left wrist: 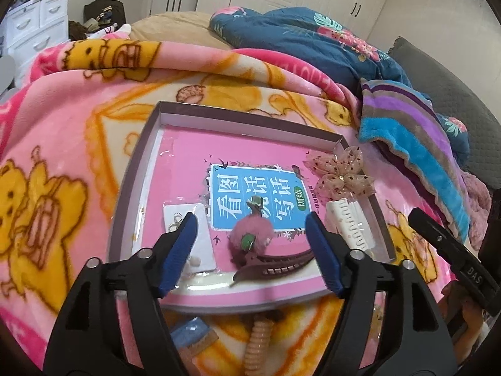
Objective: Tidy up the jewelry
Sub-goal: 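Withdraw both tools from the box back toward the loose jewelry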
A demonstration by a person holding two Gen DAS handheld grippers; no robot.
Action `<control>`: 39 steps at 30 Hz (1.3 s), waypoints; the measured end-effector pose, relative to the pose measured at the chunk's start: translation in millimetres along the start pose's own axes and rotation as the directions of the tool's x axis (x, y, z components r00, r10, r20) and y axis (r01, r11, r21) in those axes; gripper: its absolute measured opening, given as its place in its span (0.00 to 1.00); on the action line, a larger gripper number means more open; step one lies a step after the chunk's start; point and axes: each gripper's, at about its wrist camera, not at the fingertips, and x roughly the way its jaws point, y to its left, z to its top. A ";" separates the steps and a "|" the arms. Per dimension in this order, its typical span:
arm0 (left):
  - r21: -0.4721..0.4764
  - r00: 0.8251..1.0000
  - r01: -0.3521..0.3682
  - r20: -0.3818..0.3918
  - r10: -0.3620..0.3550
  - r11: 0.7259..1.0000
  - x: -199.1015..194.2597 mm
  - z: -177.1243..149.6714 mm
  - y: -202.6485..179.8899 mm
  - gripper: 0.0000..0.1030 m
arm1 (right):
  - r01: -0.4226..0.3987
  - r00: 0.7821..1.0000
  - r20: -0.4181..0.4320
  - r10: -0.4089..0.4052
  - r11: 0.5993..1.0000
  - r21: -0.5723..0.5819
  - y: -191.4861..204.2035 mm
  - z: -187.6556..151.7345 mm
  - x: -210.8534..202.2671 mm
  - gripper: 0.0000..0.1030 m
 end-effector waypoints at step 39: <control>-0.064 0.986 -0.022 0.166 0.032 0.998 -133.6 -41.2 19.8 0.91 | 0.023 0.984 0.180 -0.009 0.996 -0.080 43.3 3.1 -100.6 0.94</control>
